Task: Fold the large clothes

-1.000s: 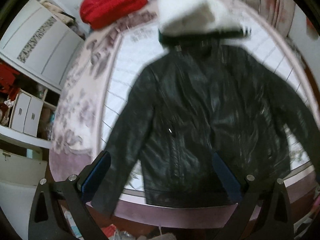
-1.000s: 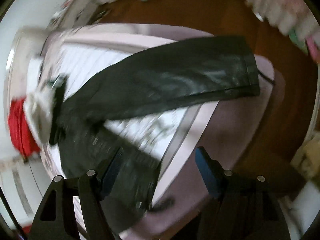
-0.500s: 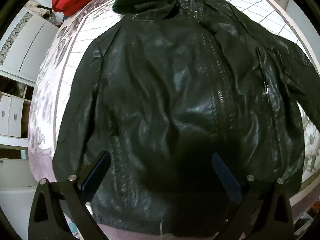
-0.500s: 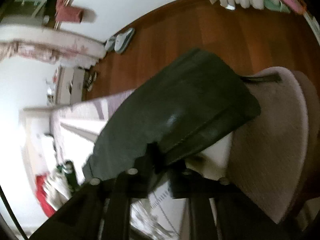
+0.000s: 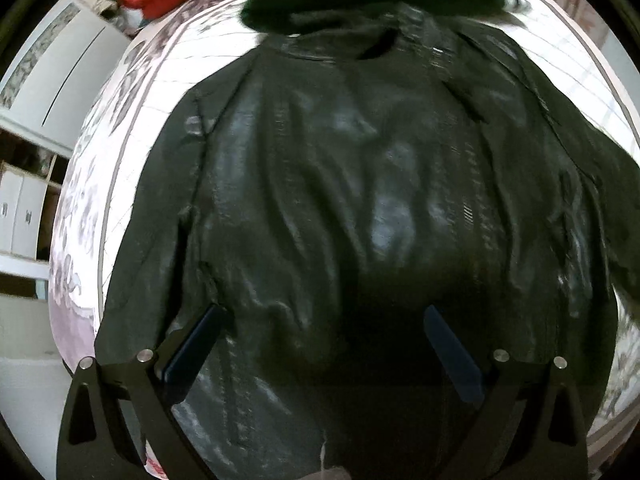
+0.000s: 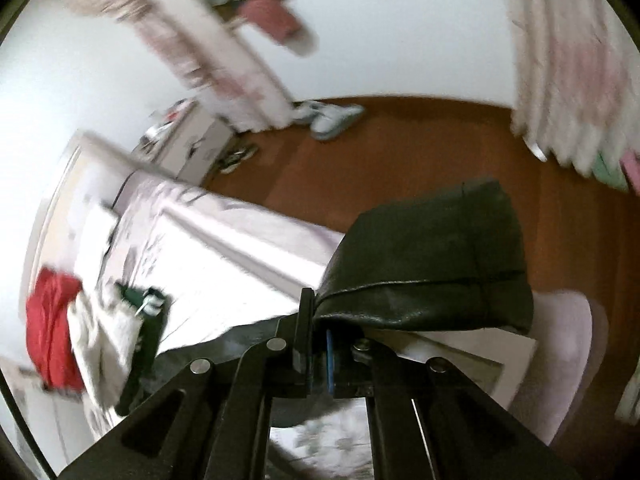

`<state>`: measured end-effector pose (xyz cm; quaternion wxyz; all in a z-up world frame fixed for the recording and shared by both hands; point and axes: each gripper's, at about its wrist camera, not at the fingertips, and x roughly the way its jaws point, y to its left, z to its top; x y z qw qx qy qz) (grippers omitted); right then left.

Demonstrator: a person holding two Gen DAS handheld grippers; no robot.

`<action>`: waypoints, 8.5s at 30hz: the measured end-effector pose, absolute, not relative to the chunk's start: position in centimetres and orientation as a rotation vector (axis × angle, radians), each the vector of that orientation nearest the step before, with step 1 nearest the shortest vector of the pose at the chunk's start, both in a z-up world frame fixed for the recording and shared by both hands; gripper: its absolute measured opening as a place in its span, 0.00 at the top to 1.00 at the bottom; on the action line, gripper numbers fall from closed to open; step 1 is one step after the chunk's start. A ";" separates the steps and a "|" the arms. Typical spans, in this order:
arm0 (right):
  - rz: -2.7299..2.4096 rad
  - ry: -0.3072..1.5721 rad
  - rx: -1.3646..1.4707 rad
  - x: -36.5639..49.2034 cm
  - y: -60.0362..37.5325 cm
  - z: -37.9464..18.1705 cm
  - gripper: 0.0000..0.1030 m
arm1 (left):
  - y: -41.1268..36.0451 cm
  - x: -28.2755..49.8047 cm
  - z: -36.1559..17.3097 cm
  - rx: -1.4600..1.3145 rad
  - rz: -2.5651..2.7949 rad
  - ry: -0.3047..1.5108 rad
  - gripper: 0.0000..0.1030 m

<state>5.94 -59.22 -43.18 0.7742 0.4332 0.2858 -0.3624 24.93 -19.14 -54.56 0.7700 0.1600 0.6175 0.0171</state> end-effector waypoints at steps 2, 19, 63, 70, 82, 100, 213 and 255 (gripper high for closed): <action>-0.727 0.635 0.868 9.6 -57.2 -41.3 0.96 | -17.7 25.8 -54.7 0.331 0.064 1.347 0.00; 0.170 1.081 -0.021 35.1 -13.9 -48.7 0.96 | 2.5 27.8 -55.7 0.086 0.370 1.410 0.00; -0.089 1.496 -0.039 17.2 -27.0 -50.5 0.06 | 8.6 12.7 -52.1 -0.477 0.741 1.331 0.00; 0.008 1.555 -0.079 13.8 -21.1 -52.3 0.06 | 14.9 4.7 -56.7 -0.922 0.859 1.252 0.10; 0.054 1.562 -0.111 8.0 -13.7 -53.8 0.06 | 22.0 1.8 -59.1 -1.195 1.077 0.956 0.79; -0.025 1.341 -0.232 7.8 -12.5 -50.8 0.03 | 14.7 14.7 -41.3 -0.247 0.851 0.791 0.97; -0.065 1.579 0.111 18.3 -40.7 -43.5 0.25 | -18.9 22.3 -48.0 0.397 0.313 1.169 0.06; 0.031 1.658 0.174 18.7 -55.7 -52.0 0.25 | -37.8 15.2 -62.4 0.796 0.510 1.251 0.27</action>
